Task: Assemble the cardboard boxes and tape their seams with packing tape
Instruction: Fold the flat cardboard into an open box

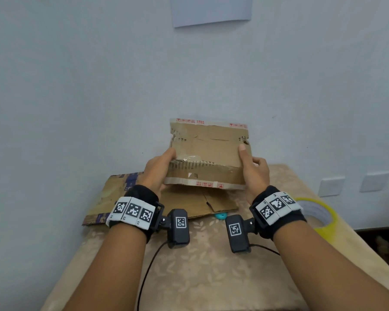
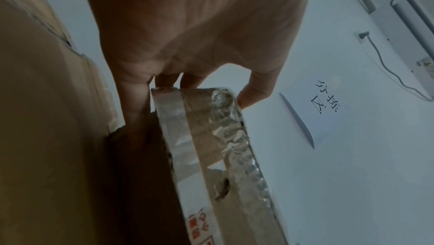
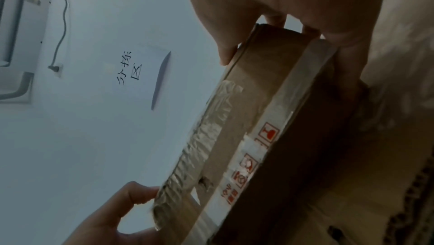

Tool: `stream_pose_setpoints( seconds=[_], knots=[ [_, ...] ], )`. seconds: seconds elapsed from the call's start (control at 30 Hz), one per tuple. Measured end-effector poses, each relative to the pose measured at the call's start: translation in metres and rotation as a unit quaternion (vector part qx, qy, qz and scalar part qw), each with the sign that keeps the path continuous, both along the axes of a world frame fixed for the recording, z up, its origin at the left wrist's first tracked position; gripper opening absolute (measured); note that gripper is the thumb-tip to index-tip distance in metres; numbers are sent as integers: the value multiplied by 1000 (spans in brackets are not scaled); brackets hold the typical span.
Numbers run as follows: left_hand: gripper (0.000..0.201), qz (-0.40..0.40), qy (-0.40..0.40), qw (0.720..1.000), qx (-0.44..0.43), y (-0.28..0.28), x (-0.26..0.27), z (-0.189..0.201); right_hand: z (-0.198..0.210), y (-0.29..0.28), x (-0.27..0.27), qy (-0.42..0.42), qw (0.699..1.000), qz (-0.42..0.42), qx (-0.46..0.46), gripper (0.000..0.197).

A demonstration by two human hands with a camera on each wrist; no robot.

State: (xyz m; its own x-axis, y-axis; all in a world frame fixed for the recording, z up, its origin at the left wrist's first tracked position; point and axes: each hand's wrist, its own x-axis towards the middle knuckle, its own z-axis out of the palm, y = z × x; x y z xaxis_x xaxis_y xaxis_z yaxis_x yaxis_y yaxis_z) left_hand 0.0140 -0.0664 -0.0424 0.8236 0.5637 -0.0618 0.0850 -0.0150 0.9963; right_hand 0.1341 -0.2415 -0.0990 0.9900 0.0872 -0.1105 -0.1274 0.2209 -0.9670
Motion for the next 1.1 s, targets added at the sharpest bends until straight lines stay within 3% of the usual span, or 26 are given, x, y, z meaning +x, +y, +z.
stream_pose_setpoints(
  seconds=[0.17,0.27,0.4,0.6,0.8,1.03,1.1],
  knots=[
    [29,8,-6,1000,-8,12,-6,0,3,15,-5,40,995,55,67,52],
    [42,37,-10,999,-13,20,-10,3,-1,28,-8,65,987,103,100,58],
    [57,64,1,996,-62,33,-11,-2,-8,39,-11,85,984,134,76,64],
    [28,93,-42,994,-31,25,-6,-5,-8,36,-8,76,984,140,85,65],
    [30,90,-97,991,14,25,2,-4,-11,30,-8,69,972,129,181,61],
    [38,30,-132,990,-50,16,11,-8,2,16,-7,35,965,64,250,30],
    [37,10,-122,991,-57,10,15,-11,4,10,-8,26,969,40,242,32]
  ],
)
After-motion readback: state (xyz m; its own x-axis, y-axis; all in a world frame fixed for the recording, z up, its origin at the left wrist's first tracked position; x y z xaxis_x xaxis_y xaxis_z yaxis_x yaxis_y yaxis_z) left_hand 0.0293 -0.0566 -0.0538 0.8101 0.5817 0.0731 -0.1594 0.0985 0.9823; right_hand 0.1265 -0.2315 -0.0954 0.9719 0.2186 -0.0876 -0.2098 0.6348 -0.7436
